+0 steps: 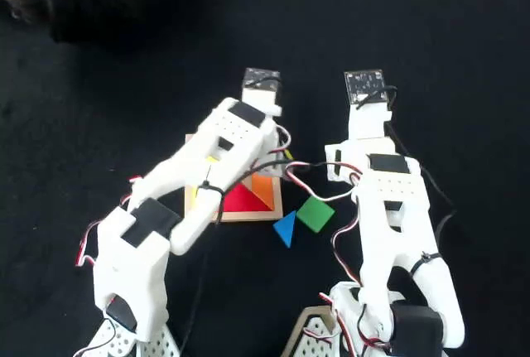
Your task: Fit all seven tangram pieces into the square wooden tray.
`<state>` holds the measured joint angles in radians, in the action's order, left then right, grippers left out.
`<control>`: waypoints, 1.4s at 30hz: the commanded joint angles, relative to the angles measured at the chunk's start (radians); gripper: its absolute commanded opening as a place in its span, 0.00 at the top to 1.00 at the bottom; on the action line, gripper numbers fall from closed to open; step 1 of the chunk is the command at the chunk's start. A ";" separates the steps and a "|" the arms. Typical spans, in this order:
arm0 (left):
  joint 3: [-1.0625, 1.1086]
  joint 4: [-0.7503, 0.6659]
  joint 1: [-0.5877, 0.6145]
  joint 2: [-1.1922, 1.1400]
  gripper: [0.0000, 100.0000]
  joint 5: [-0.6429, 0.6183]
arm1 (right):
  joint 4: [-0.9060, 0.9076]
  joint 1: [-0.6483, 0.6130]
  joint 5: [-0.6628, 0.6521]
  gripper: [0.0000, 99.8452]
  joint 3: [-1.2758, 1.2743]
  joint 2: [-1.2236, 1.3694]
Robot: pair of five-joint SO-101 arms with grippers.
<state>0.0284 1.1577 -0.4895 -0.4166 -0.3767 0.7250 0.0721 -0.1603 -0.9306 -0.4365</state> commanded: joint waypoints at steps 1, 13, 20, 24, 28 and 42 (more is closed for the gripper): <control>-0.010 0.009 -0.027 0.014 0.67 -0.012 | -0.015 -0.015 0.006 0.99 0.036 -0.030; -0.280 0.330 0.108 0.252 0.68 -0.006 | 0.005 0.009 0.008 0.99 0.042 -0.041; -0.297 0.479 0.361 0.387 0.68 -0.006 | 0.163 0.031 -0.029 0.99 0.088 -0.128; -0.265 0.540 0.602 0.376 0.68 0.066 | 0.345 -0.031 -0.140 0.98 0.134 -0.165; -0.171 0.575 0.730 0.391 0.68 0.290 | 0.448 -0.066 -0.222 0.86 0.127 -0.139; 0.851 -0.169 0.862 0.918 0.68 0.356 | 0.439 -0.308 -0.381 0.78 -0.048 -0.120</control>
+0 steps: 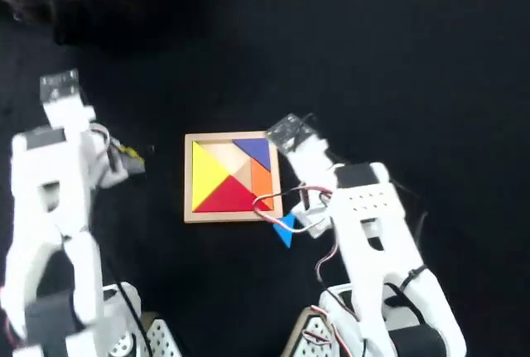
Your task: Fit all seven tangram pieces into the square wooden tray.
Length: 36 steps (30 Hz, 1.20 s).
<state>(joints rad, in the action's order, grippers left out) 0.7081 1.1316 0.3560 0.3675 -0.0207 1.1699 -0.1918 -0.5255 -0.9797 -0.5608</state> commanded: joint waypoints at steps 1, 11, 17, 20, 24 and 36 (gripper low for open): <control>0.206 -0.172 0.016 0.157 0.68 0.000 | -0.003 -0.058 -0.017 0.77 0.001 0.004; 0.265 -0.288 0.010 0.064 0.68 0.003 | -0.126 -0.040 -0.031 0.69 0.004 0.237; 0.208 -0.290 0.018 -0.058 0.68 0.002 | -0.160 -0.002 -0.061 0.70 0.099 0.424; 0.191 -0.258 0.018 -0.064 0.68 0.003 | -0.130 0.041 -0.089 0.70 0.139 0.476; 0.193 -0.261 0.018 -0.064 0.68 0.002 | -0.127 0.066 -0.114 0.72 0.137 0.483; 0.193 -0.261 0.015 -0.066 0.68 0.002 | -0.104 0.069 -0.104 0.99 0.237 0.427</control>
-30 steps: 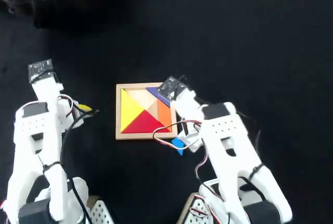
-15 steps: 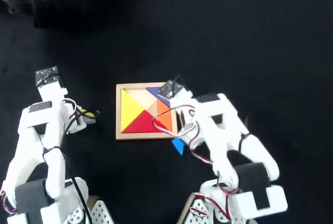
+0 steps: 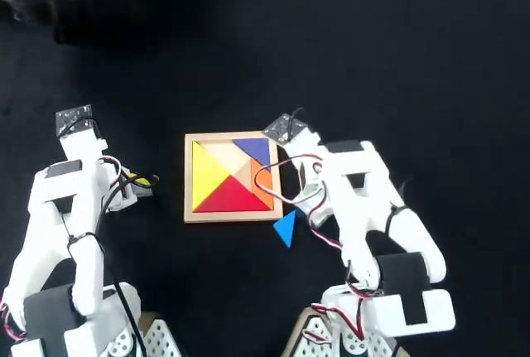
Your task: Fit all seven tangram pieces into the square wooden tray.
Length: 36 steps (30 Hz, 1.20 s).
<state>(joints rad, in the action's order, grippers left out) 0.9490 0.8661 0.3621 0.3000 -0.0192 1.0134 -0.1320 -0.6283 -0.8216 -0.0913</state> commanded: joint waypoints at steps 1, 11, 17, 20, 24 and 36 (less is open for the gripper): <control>-0.048 0.005 0.007 0.002 0.68 0.000 | 0.092 0.006 -0.002 0.99 0.122 -0.067; -0.048 0.005 0.007 -0.002 0.68 -0.002 | 0.242 -0.233 0.146 0.99 0.541 -0.033; -0.048 0.005 0.004 -0.006 0.68 -0.002 | 0.321 -0.313 0.233 0.99 0.894 0.280; -0.048 0.005 0.010 -0.006 0.68 -0.002 | 0.387 -0.316 0.290 0.99 1.076 0.447; -0.048 0.005 0.010 -0.006 0.68 -0.002 | 0.466 -0.361 0.298 0.99 1.241 0.604; -0.048 0.005 0.010 -0.008 0.68 0.002 | 0.451 -0.361 0.307 0.99 1.299 0.731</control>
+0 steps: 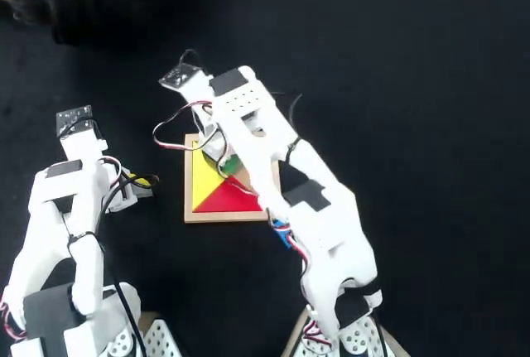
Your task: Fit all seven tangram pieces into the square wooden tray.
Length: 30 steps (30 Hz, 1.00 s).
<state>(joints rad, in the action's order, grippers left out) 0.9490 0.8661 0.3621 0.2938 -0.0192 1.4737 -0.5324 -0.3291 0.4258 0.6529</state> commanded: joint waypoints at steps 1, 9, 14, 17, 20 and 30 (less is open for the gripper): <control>-0.048 0.005 0.008 -0.002 0.68 0.002 | -0.008 0.040 0.008 0.99 0.050 -0.010; -0.048 0.005 0.010 -0.002 0.68 0.002 | -0.006 0.034 0.006 0.98 0.048 -0.005; -0.051 0.005 0.010 -0.002 0.68 0.002 | -0.009 0.009 0.000 0.84 0.002 -0.008; -0.051 0.005 0.008 -0.002 0.68 0.002 | -0.009 -0.006 0.000 0.74 -0.004 -0.007; -0.051 0.005 0.010 -0.002 0.68 0.002 | -0.005 -0.008 0.000 0.68 -0.002 -0.010; -0.051 0.005 0.008 -0.002 0.68 0.003 | -0.002 0.018 0.000 0.85 0.062 -0.019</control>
<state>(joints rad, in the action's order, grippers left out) 0.9490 0.8661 0.3621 0.2938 -0.0176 1.4753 -0.5278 -0.3291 0.4227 0.6529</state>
